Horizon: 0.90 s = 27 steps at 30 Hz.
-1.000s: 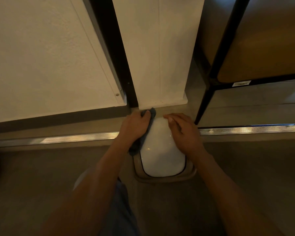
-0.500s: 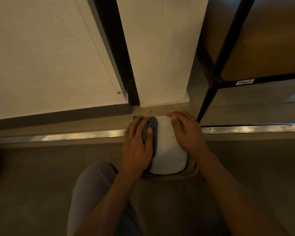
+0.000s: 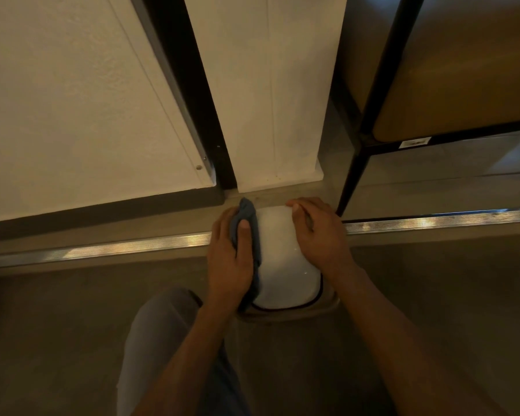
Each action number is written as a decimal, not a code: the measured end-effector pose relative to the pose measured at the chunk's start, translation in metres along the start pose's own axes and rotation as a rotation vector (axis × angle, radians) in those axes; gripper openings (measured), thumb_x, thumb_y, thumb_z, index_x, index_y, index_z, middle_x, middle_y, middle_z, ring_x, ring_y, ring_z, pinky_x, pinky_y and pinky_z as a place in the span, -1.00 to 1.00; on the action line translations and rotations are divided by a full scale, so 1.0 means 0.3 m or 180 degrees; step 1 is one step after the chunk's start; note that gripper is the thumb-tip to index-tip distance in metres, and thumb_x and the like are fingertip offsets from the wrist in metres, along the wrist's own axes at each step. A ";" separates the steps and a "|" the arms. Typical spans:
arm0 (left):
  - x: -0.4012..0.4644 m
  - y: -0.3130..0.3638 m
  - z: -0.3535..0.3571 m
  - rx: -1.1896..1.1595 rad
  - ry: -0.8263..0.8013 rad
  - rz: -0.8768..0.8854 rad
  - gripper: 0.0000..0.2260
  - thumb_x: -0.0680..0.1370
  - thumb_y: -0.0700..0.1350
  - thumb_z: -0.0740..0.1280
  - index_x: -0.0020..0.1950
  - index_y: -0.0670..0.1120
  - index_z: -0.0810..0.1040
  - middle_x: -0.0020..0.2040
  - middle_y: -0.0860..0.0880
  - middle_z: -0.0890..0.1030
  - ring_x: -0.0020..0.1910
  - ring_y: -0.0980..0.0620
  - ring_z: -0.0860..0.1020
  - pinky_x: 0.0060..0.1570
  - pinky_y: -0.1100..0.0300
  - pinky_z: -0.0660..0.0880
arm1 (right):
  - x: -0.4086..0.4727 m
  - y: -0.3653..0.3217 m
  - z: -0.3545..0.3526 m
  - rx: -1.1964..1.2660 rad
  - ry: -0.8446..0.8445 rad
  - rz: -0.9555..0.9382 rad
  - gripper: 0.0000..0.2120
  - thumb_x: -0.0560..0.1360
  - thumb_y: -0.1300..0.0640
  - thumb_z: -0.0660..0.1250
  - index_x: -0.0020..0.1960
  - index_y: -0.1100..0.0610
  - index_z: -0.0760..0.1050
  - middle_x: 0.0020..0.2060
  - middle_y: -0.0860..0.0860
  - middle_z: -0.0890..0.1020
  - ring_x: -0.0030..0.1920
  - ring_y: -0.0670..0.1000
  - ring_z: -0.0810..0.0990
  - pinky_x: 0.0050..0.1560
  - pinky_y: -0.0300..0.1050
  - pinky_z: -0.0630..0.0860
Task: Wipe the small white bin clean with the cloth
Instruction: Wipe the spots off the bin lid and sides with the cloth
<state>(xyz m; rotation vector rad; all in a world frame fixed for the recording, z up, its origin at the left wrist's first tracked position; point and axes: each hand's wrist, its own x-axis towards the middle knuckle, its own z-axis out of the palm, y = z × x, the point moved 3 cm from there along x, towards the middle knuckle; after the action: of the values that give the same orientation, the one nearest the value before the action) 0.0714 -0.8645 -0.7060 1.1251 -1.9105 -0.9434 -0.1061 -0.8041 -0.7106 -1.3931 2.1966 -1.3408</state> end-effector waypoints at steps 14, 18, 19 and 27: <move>0.055 0.026 0.028 0.0614 -0.0128 0.0301 -0.67 0.68 0.08 0.11 0.27 -0.05 0.52 0.21 -0.07 0.57 0.22 0.00 0.50 0.29 0.12 0.40 | 0.003 -0.001 0.004 -0.0037 0.0075 0.0046 -0.69 0.64 0.02 0.13 0.16 0.10 0.59 0.05 -0.01 0.62 0.07 0.00 0.57 0.13 -0.13 0.48; -0.116 -0.034 0.028 -0.0328 0.0253 -0.0296 -0.59 0.66 0.10 0.10 0.52 0.11 0.25 0.52 0.06 0.33 0.46 0.25 0.31 0.41 0.40 0.24 | -0.002 -0.003 0.001 0.0061 0.0078 -0.0014 -0.69 0.64 0.04 0.15 0.16 0.15 0.59 0.05 0.02 0.62 0.07 0.01 0.57 0.16 -0.08 0.50; -0.152 -0.037 0.034 -0.0405 0.0333 -0.0445 -0.56 0.66 0.12 0.10 0.54 0.10 0.23 0.53 0.07 0.32 0.47 0.26 0.30 0.40 0.42 0.24 | -0.002 -0.005 0.000 0.0075 0.0066 -0.0002 -0.70 0.65 0.04 0.15 0.17 0.15 0.59 0.05 0.02 0.62 0.07 0.00 0.57 0.16 -0.09 0.50; -0.167 -0.097 -0.010 -0.1127 0.0529 -0.1981 -0.54 0.66 0.15 0.11 0.33 -0.15 0.53 0.16 -0.11 0.63 0.13 -0.06 0.59 0.01 0.16 0.53 | 0.002 0.005 -0.005 0.0109 -0.0070 -0.0040 -0.71 0.64 0.06 0.18 0.19 0.17 0.60 0.07 0.03 0.63 0.09 -0.02 0.56 0.16 -0.27 0.40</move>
<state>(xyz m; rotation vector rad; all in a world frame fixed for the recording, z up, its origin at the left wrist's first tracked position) 0.1035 -0.8300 -0.7401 1.5475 -1.2021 -1.4001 -0.1082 -0.8035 -0.7108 -1.4048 2.1444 -1.3543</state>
